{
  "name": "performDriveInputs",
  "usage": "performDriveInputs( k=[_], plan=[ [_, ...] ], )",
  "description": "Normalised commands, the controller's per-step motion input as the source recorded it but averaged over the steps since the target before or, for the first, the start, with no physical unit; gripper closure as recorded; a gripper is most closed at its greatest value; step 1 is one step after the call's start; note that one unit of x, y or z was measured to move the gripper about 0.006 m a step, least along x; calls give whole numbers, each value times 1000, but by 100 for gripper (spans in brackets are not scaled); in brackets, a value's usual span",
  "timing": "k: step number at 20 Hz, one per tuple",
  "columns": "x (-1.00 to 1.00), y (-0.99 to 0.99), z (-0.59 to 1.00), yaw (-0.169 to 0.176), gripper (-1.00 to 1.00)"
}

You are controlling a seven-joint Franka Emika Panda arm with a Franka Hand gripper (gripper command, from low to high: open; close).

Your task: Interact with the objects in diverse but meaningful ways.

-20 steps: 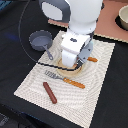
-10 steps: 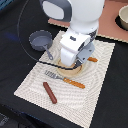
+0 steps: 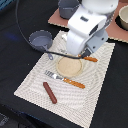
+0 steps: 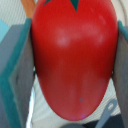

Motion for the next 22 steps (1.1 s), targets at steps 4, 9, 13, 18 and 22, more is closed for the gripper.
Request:
performDriveInputs(
  k=[4,9,13,18,22],
  plan=[
    [-646,255,-104,0,100],
    [-636,292,-175,0,100],
    [-736,336,-6,0,100],
    [-714,286,3,0,100],
    [-701,258,0,0,100]
  ],
)
